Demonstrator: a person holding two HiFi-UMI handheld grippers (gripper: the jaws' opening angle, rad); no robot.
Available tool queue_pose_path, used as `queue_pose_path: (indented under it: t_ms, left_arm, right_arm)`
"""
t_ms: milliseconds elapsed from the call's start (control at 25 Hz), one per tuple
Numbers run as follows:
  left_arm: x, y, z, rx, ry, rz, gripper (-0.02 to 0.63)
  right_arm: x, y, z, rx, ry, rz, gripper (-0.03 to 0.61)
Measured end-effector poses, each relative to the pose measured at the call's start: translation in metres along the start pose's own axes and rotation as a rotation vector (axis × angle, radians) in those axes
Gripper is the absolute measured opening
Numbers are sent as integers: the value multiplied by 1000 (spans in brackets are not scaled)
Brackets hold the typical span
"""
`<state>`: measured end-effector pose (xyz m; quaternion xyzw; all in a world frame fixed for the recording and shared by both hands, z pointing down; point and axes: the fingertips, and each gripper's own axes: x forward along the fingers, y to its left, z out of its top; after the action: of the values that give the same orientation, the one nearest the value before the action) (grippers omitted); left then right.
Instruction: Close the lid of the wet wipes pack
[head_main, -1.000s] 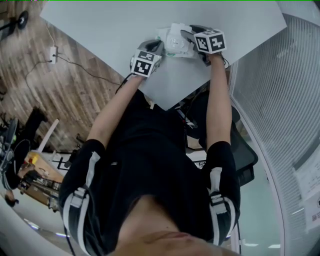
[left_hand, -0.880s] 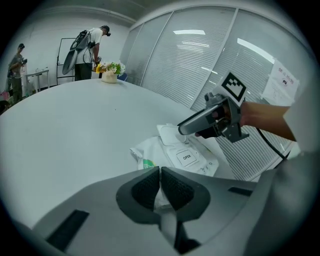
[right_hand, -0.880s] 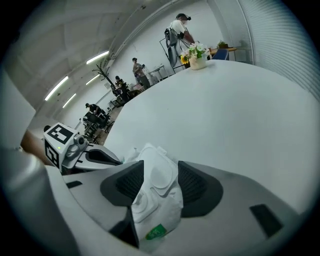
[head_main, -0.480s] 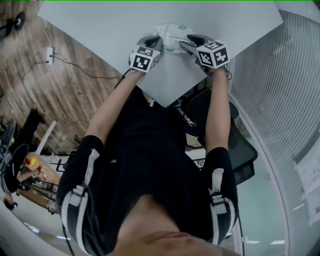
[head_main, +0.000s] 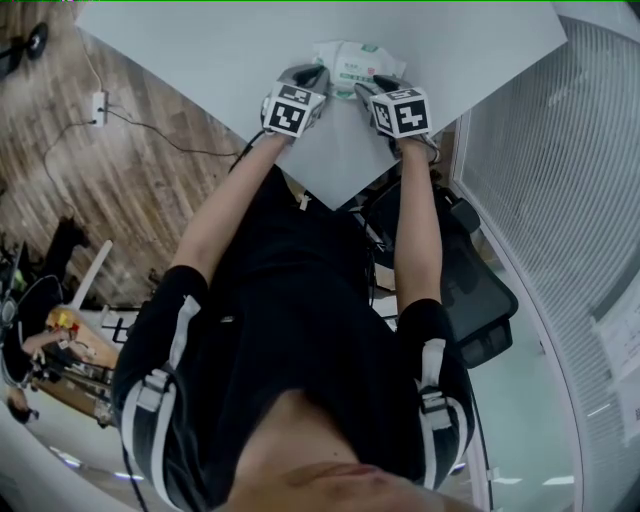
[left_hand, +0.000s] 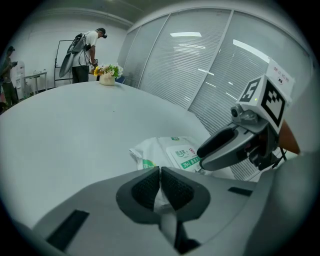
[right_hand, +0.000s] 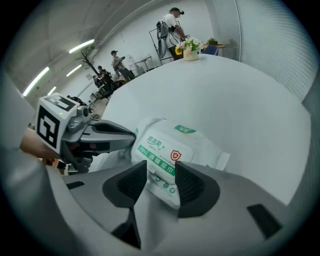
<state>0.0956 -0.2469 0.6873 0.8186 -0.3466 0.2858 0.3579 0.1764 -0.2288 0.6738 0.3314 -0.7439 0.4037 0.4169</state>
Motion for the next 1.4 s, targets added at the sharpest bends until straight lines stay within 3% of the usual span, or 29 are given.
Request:
queue_pose_path:
  t_ms: [200, 720, 880, 1000, 1120, 1400]
  left_arm:
    - [-1, 0, 0, 7, -2, -7, 26]
    - [-4, -1, 3, 26, -15, -22, 26]
    - [-3, 0, 1, 26, -25, -23, 26]
    - [-2, 0, 2, 29, -25, -25, 26]
    - [-3, 0, 3, 28, -21, -30, 26]
    - [-3, -1, 3, 25, -13, -34, 26]
  right_arm:
    - [7, 1, -1, -49, 42, -198, 184]
    - [11, 5, 4, -174, 138, -331, 184]
    - [14, 4, -1, -218, 135, -331, 184]
    - [14, 9, 2, -387, 129, -348, 178]
    - [16, 19, 1, -554, 149, -374, 107]
    - [16, 22, -2, -491, 132, -293, 72]
